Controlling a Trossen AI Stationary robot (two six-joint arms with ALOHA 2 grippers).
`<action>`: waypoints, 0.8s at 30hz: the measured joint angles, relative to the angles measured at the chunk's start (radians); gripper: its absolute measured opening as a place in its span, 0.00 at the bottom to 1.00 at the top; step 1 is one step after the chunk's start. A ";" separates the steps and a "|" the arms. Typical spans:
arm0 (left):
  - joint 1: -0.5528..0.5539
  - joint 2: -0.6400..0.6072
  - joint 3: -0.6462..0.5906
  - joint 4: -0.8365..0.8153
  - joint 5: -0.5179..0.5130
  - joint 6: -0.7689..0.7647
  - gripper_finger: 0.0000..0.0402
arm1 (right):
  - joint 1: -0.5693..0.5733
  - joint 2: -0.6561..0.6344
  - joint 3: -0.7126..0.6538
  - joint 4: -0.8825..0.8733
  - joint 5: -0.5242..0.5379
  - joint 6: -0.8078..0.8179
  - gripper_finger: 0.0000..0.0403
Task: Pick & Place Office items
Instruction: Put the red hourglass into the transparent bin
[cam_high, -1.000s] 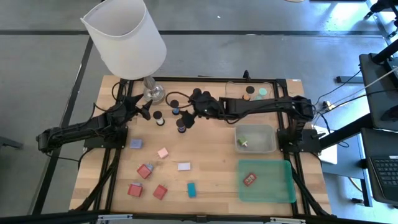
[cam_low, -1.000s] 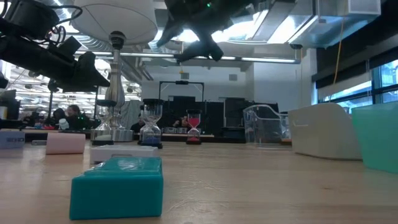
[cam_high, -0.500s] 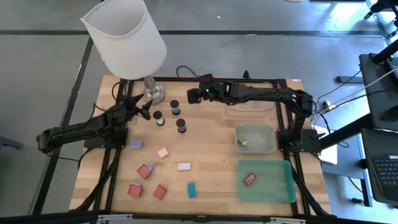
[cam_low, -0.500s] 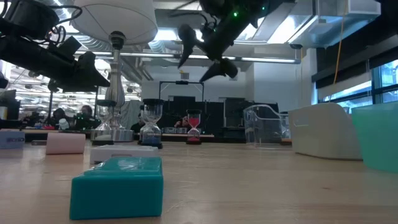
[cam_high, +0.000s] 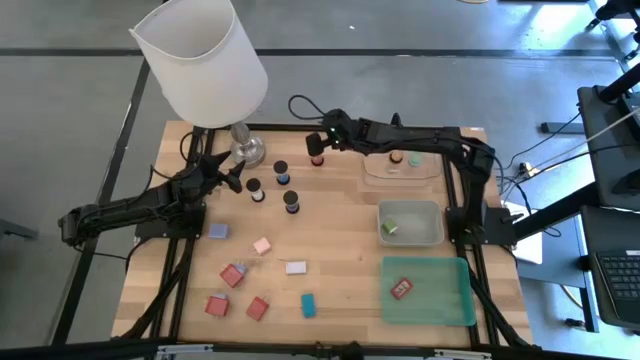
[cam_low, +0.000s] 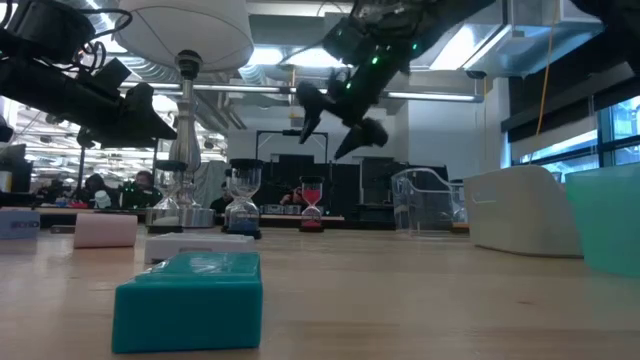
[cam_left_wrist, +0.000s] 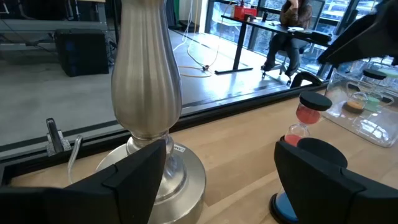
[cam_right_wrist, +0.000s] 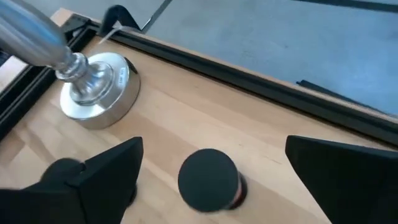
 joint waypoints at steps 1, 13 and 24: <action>0.000 0.000 0.000 0.000 0.000 0.000 0.74 | -0.002 0.014 0.000 0.019 -0.002 0.009 0.98; 0.000 0.000 0.000 0.000 0.000 0.000 0.74 | -0.029 0.094 0.063 0.054 -0.022 0.074 0.99; 0.000 0.000 0.000 0.000 0.000 0.000 0.74 | -0.033 0.143 0.063 0.037 -0.100 0.144 0.99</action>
